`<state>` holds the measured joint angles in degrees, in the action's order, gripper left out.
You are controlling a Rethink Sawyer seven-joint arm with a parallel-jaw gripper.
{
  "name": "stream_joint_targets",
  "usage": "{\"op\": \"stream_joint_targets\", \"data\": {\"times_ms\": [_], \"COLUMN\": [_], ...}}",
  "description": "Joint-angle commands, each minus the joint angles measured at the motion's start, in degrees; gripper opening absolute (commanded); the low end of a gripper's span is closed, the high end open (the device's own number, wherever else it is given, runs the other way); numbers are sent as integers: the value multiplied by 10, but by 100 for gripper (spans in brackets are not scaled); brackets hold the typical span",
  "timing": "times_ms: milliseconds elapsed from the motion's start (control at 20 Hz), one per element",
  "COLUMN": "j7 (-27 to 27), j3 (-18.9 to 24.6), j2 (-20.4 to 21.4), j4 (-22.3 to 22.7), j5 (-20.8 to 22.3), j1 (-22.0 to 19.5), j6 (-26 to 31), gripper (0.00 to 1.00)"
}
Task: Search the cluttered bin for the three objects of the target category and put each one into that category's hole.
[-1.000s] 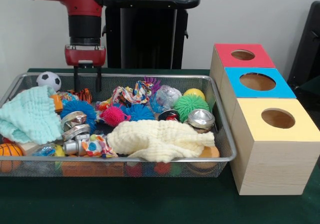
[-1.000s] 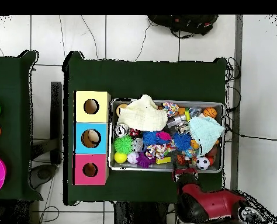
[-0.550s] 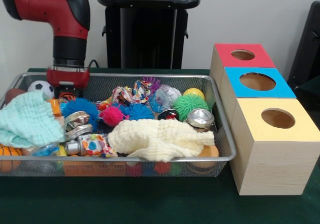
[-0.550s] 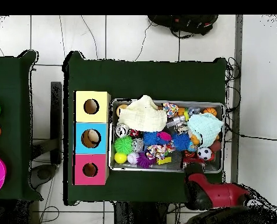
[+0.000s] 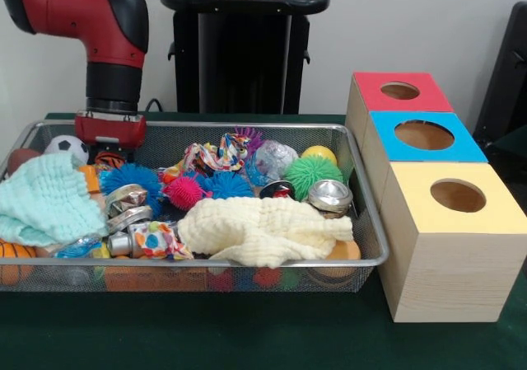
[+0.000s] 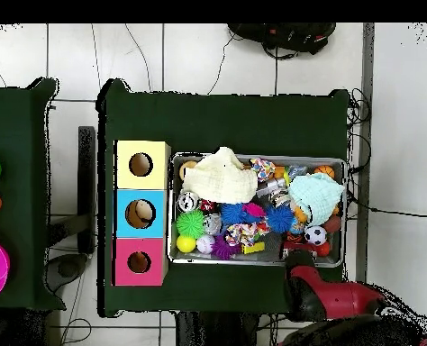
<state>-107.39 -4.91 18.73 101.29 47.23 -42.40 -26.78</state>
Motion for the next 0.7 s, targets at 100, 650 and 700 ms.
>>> {"op": "stream_joint_targets", "data": {"times_ms": [100, 650, 700], "j7": [-1, 34, 36], "j3": [4, 16, 18], "j2": [-199, -188, -186], "j4": [-130, -133, -133], "j5": [-68, -118, -126], "j1": [1, 8, 9], "j6": [300, 416, 431], "gripper": [0, 0, 0]}}
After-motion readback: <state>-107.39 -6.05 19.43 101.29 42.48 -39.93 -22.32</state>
